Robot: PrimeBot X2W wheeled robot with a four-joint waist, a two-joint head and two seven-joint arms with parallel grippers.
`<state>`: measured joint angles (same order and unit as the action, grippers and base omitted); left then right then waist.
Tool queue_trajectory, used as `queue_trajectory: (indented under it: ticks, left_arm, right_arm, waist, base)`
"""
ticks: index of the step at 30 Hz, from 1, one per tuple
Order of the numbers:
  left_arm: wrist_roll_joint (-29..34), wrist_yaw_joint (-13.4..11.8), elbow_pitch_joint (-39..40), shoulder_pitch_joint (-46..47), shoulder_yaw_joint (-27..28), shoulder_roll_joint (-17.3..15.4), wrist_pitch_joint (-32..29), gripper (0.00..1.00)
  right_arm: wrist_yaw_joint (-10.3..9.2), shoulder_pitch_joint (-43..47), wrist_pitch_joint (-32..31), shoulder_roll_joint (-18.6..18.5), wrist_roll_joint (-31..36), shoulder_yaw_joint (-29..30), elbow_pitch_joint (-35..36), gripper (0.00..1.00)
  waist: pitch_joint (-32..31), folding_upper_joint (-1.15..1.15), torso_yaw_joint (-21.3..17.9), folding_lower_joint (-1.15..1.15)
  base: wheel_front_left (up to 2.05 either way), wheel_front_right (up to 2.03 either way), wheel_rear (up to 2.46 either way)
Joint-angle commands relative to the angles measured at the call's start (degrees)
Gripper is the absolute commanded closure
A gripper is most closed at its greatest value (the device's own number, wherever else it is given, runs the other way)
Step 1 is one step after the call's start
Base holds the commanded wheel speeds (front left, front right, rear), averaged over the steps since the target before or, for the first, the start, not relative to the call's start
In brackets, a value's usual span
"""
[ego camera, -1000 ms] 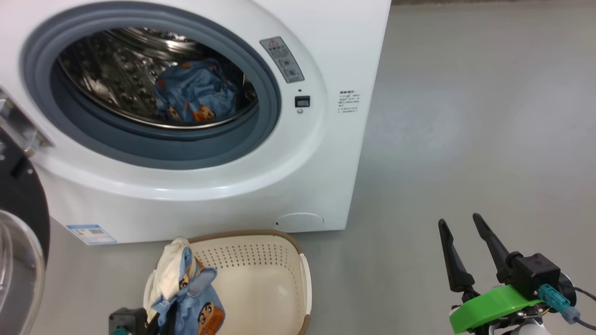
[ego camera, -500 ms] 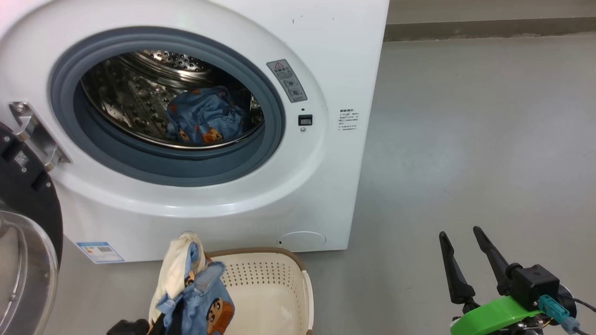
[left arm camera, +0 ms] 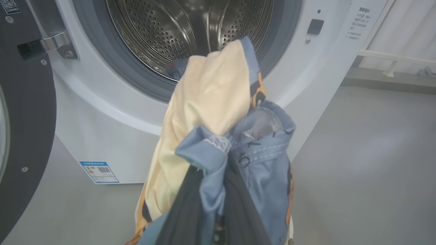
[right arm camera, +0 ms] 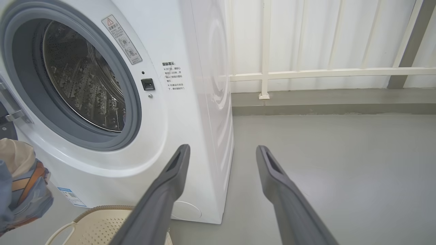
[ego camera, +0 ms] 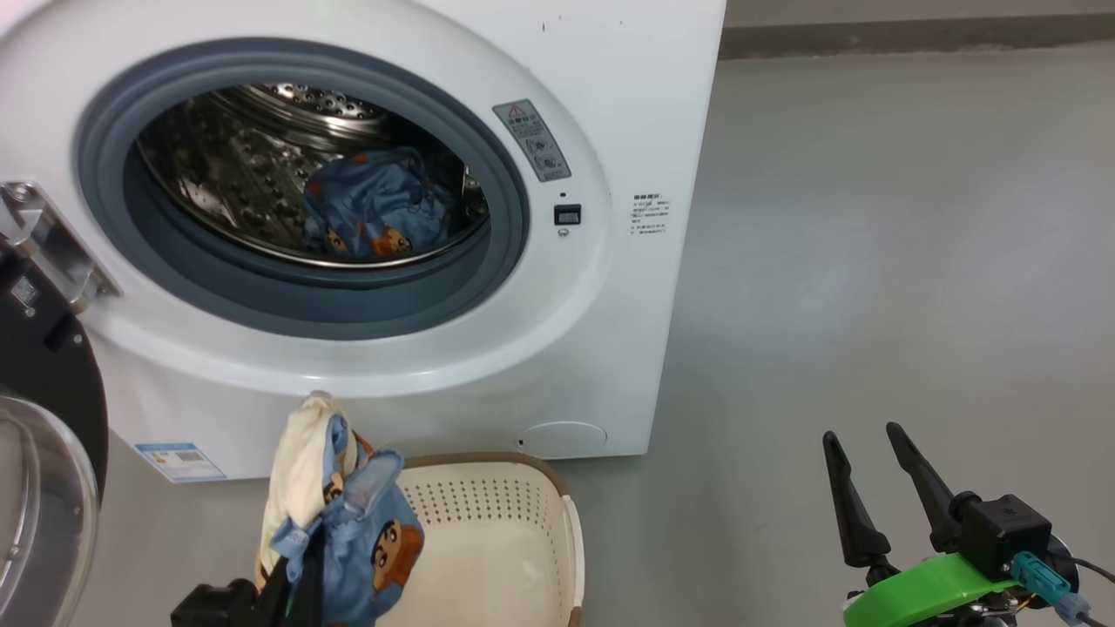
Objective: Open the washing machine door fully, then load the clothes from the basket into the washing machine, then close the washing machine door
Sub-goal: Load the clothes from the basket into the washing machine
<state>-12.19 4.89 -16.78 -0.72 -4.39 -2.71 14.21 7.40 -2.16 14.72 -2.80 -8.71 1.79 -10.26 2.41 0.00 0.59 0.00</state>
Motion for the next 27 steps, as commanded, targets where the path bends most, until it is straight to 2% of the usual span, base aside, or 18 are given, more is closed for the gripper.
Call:
queue_trajectory:
  ticks: [1, 12, 21, 27]
  left_arm:
    - [0.9, 0.3, 2.1, 1.9, 2.2, -0.3, 0.8, 1.00]
    - [1.9, 1.1, 5.7, 9.1, 4.8, -0.2, 0.8, 1.00]
    - [1.9, 1.7, 4.7, 21.8, 8.2, -0.3, 0.8, 1.00]
    - [2.3, 2.2, 2.1, 32.1, 10.2, -2.6, 0.8, 1.00]
  right_arm:
    - [0.09, -1.3, 0.3, -0.1, -0.1, -1.3, 1.5, 0.00]
    - [0.09, -3.0, 0.3, -0.1, 1.2, -0.5, 2.5, 0.00]
    - [0.09, -5.4, 0.3, -1.0, 1.3, 0.4, 4.1, 0.00]
    - [0.09, -7.4, 0.3, -0.9, 0.9, -0.1, 4.9, 0.00]
  waist:
    - [0.7, 0.00, -0.1, 0.00]
    - [7.6, 0.00, -1.3, 0.00]
    - [16.3, 0.00, -3.6, 0.00]
    - [22.3, 0.00, -6.2, 0.00]
  base:
    - [0.00, 0.00, 0.00]
    - [0.00, 0.00, 0.00]
    - [0.00, 0.00, 0.00]
    - [0.00, 0.00, 0.00]
